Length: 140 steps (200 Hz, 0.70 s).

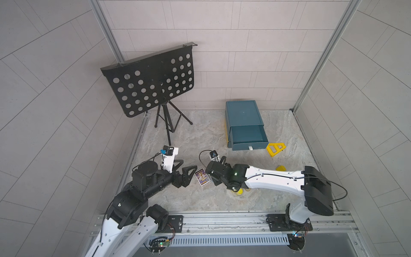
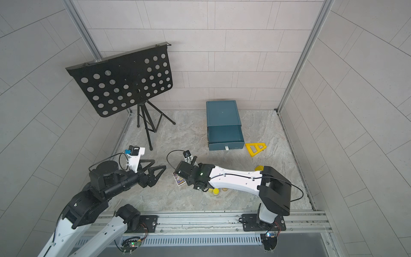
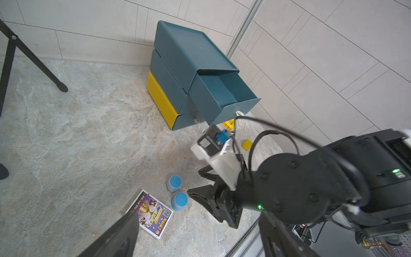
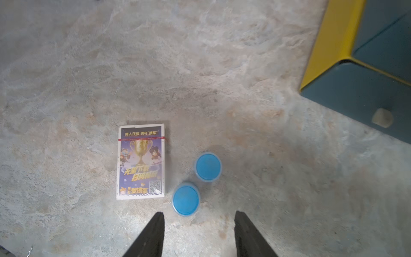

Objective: Put the paint cans in the drawer according to color
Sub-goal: Pick up the paint can at the center of the board.

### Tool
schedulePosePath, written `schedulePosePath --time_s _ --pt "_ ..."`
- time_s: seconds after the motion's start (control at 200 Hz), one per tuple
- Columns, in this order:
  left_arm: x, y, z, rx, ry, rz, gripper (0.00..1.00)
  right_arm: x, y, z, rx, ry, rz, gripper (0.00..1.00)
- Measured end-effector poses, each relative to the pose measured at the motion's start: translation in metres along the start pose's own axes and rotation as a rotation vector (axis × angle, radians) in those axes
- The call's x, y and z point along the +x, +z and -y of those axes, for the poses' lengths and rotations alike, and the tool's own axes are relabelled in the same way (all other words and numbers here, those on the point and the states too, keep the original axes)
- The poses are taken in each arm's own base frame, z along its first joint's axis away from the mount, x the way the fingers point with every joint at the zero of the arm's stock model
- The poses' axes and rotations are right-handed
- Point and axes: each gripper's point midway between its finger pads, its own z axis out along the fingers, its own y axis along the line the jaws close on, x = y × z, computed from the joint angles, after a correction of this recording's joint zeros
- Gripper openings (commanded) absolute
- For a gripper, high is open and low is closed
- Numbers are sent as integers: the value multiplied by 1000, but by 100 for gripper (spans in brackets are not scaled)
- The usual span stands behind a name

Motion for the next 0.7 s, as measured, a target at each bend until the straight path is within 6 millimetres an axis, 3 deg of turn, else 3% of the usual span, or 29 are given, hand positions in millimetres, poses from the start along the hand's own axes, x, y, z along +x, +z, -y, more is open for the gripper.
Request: schedulePosePath --time_s 0.175,0.5,0.7 --pt "0 -1 0 1 1 2 92 2 22 -3 19 -23 -66 57" --pt "0 -2 1 2 2 5 92 -2 59 17 52 34 -168 55" --pt "-1 -4 1 4 3 12 92 10 74 19 50 38 -224 50"
